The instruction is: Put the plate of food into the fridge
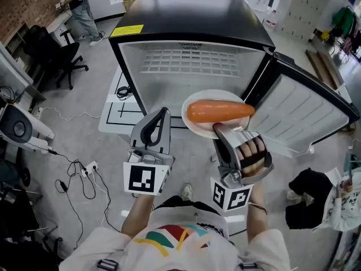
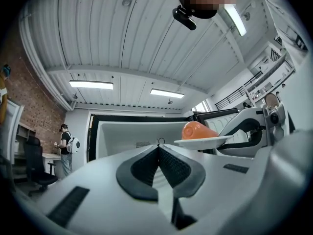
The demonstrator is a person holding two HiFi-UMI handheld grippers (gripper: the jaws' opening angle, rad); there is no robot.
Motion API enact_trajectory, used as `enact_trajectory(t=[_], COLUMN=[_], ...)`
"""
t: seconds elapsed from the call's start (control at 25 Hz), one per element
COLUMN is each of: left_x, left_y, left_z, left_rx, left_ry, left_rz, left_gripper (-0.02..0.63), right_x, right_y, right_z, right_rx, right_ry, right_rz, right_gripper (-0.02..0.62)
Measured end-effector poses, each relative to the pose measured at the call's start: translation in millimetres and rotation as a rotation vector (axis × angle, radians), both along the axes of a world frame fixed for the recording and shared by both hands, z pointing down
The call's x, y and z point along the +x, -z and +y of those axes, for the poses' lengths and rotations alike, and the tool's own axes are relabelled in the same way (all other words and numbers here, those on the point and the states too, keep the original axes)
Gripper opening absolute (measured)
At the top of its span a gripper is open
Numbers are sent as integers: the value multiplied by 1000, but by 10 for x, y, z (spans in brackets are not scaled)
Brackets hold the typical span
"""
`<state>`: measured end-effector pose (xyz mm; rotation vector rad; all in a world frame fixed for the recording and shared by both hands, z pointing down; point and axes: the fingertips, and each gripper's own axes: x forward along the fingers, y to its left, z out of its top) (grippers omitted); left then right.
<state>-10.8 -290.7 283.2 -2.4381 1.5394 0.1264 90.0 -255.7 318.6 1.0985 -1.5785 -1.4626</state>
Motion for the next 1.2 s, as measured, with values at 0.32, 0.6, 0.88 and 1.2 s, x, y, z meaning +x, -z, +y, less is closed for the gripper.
enact_trajectory(t=[0.32, 0.6, 0.88, 1.2], left_x=[38, 61, -23, -90], left_y=[-20, -16, 70, 62], left_z=[-235, -580, -922, -1302], left_rx=[-23, -18, 8, 0], left_ry=[37, 31, 6, -37], left_rz=[-11, -13, 8, 32], left_gripper=[6, 6, 6, 6], right_x=[26, 36, -31, -139], right_y=[-98, -98, -12, 82], right_z=[-229, -538, -857, -1269], right_rx=[-38, -48, -31, -25], right_ry=[41, 41, 7, -17], right_rz=[-21, -20, -11, 4], right_gripper=[41, 41, 41, 44])
